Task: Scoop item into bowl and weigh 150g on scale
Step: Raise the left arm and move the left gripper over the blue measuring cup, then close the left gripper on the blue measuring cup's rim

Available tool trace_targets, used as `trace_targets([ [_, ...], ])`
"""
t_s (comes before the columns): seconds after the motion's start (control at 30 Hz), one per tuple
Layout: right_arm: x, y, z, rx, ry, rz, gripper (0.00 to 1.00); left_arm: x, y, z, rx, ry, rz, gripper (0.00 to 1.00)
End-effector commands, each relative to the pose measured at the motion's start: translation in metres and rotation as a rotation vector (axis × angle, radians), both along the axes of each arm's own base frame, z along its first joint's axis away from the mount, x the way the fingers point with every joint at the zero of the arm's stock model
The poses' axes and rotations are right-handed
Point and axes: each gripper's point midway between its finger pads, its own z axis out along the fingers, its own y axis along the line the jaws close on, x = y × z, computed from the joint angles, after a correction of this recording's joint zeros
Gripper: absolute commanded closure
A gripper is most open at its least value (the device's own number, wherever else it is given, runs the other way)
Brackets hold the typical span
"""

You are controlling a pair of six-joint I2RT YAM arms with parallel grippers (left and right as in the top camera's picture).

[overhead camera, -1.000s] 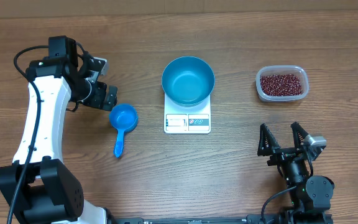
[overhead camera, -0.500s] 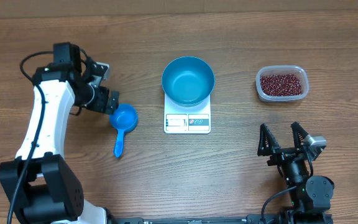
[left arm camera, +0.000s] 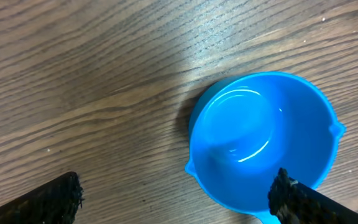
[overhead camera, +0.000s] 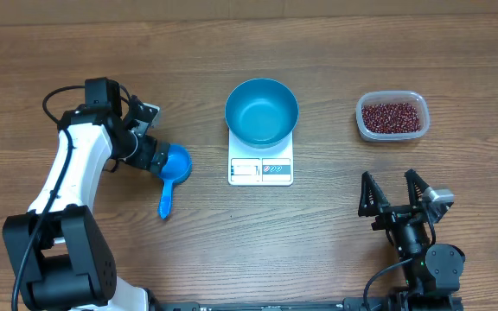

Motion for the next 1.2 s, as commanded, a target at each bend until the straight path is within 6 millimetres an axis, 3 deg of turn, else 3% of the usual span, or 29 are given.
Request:
trace_targets([
  [0.0, 0.0, -0.001, -0.002, -0.011, -0.004, -0.007, 0.0, -0.004, 0.002, -0.009, 0.008, 0.013, -0.03, 0.0],
  [0.6, 0.0, -0.001, -0.002, -0.011, -0.004, -0.007, 0.0, -0.009, 0.001, -0.037, 0.012, -0.014, -0.03, 0.0],
  [1.17, 0.0, -0.001, -0.002, -0.011, -0.004, -0.007, 0.0, -0.007, 0.001, -0.04, 0.012, -0.02, -0.026, 0.0],
])
